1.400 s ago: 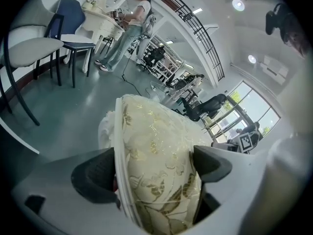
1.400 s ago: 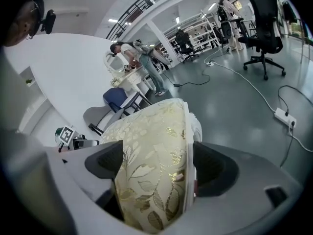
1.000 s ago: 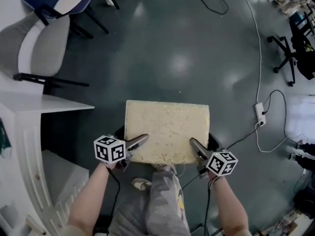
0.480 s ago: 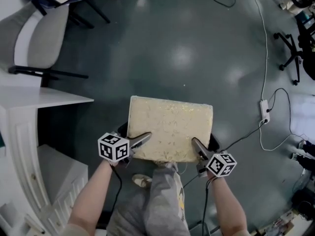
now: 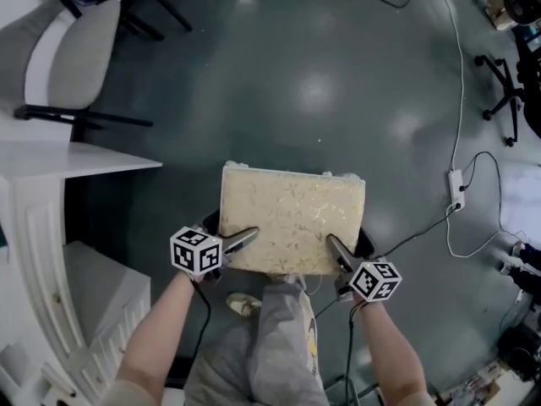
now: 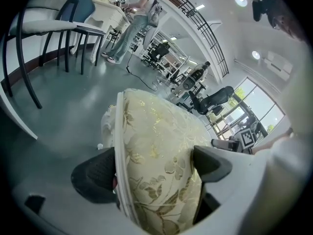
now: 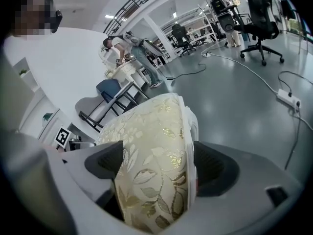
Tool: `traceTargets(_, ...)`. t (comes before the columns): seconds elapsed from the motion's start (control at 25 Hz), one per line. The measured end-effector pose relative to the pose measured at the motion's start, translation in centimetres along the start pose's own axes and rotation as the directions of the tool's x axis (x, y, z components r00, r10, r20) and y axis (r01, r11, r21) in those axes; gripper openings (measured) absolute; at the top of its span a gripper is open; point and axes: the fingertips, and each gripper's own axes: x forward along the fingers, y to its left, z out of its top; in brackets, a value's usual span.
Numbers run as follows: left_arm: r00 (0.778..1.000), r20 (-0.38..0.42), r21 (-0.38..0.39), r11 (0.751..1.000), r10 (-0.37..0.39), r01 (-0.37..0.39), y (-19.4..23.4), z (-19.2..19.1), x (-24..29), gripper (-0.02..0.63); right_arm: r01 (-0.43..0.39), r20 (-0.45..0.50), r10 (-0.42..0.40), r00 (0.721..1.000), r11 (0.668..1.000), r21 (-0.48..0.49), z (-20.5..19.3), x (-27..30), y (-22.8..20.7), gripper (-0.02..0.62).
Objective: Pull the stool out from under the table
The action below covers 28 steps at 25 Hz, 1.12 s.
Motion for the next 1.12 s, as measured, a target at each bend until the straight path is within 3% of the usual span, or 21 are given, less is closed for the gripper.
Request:
traceTargets(0.24,1.0,-0.001,-0.022,0.999,0.027,-0.027,0.2,-0.3,-0.1,0.5,0.034,-0.035,-0.033,0.999,0.999,0.03,-0.4,-0.1,-0.2,0.463)
traceTargets(0.36,0.996,0.02,-0.035,0.996,0.089,-0.088,0.5,-0.4,-1.0,0.5,0.076,-0.07,-0.072,0.995,0.996,0.05,-0.6,-0.3,-0.1,0.463)
traceTargets(0.44,0.991,0.037,-0.021,0.991,0.129,-0.129,0.1,-0.6,-1.2,0.499,0.113,-0.078,-0.113,0.991,0.994,0.007,-0.3,-0.6,0.0,0.46)
traceTargets(0.56,0.986,0.037,0.004,0.986,0.164,-0.164,-0.4,-1.3,-1.6,0.497,0.173,-0.078,-0.178,0.981,0.983,-0.069,0.1,-1.0,0.2,0.394)
traceTargets(0.72,0.98,0.03,0.004,0.981,0.196,-0.196,-0.8,-2.3,-2.9,0.474,0.226,-0.091,-0.23,0.969,0.973,-0.054,0.4,-1.5,0.0,0.33)
traceTargets(0.76,0.978,0.028,0.0,0.978,0.208,-0.208,-0.9,-2.5,-3.3,0.455,0.237,-0.082,-0.24,0.967,0.97,-0.051,0.7,-2.0,-0.1,0.298)
traceTargets(0.84,0.971,0.024,-0.002,0.972,0.237,-0.237,-0.9,-2.7,-4.1,0.299,0.25,-0.057,-0.254,0.966,0.966,-0.064,1.7,-3.0,0.1,0.218)
traceTargets(0.88,0.969,0.025,0.001,0.97,0.244,-0.245,-1.0,-2.7,-4.4,0.265,0.248,-0.049,-0.252,0.967,0.966,-0.075,2.1,-3.4,0.4,0.204)
traceTargets(0.96,0.967,0.039,0.007,0.968,0.251,-0.251,-1.4,-2.4,-5.1,0.261,0.219,-0.044,-0.223,0.974,0.973,-0.079,2.6,-3.9,1.5,0.165)
traceTargets(1.04,0.961,0.068,0.017,0.963,0.269,-0.27,-1.8,-1.7,-6.0,0.207,0.165,-0.047,-0.169,0.985,0.984,-0.071,3.0,-4.2,3.2,0.07)
traceTargets(1.12,0.953,0.1,0.015,0.957,0.288,-0.29,-2.2,-0.7,-7.0,0.183,0.114,-0.052,-0.119,0.992,0.989,-0.091,3.3,-4.4,5.2,0.043)
